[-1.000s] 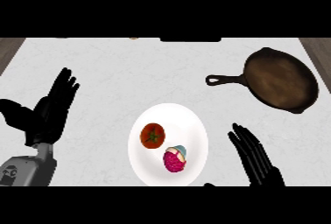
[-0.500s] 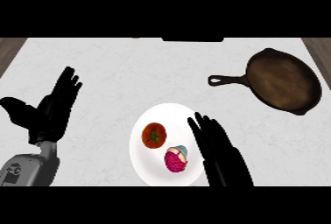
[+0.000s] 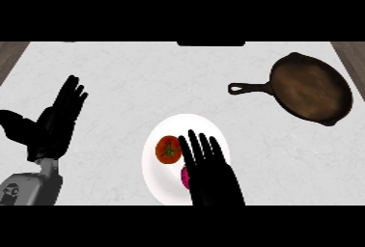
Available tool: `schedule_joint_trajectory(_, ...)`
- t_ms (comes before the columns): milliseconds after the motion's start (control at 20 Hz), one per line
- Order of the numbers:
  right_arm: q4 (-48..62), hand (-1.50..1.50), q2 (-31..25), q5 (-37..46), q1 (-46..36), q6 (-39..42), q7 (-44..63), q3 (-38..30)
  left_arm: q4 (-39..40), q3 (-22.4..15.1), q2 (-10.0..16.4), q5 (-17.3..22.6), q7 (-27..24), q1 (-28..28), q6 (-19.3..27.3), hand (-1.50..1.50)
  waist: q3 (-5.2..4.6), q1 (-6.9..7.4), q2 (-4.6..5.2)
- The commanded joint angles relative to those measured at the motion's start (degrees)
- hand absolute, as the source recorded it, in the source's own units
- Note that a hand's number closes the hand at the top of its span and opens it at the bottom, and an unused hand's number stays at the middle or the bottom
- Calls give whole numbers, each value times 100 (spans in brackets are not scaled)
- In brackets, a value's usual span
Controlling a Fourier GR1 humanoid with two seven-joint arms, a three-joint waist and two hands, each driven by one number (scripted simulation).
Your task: Pick the tomato from the plate and place it in the pan
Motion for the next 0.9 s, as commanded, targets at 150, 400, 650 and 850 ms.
schedule_joint_trajectory(150,270,-150,17,155,-713,304,1422,710,129,25,-217,-197,-279,197,-35,0,2,-8,-3)
schedule_joint_trajectory(400,899,-150,16,-400,-1503,-414,2082,1170,-235,242,3,-82,247,10,-185,0,3,45,-5)
schedule_joint_trajectory(650,1356,-150,15,-1127,-2282,-493,2266,858,-12,187,-202,-188,14,193,-228,0,1,59,0)
schedule_joint_trajectory(850,1783,-150,15,-1334,-2482,-739,2501,944,66,196,-195,-206,87,-81,-293,0,0,59,7)
